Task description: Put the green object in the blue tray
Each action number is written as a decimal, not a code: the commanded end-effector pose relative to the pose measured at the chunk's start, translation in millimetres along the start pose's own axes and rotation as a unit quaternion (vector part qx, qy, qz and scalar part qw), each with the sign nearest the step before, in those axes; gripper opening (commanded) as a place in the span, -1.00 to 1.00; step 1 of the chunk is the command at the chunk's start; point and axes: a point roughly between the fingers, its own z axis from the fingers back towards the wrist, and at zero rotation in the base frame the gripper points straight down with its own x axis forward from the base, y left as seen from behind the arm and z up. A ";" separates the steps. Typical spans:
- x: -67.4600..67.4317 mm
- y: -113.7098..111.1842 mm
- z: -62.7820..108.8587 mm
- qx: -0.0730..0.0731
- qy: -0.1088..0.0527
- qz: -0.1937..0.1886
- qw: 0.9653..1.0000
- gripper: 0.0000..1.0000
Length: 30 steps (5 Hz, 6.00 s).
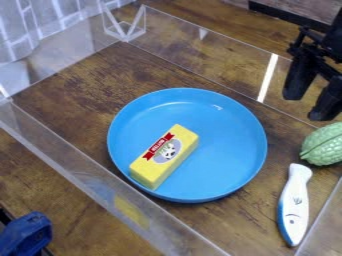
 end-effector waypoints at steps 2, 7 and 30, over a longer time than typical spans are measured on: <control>4.7 -7.4 33.8 0.007 -0.066 -0.015 0.998 1.00; 47.3 -21.9 -10.2 -0.010 -0.069 -0.035 0.997 1.00; 54.5 -6.5 -7.5 -0.083 -0.045 0.033 0.995 -1.00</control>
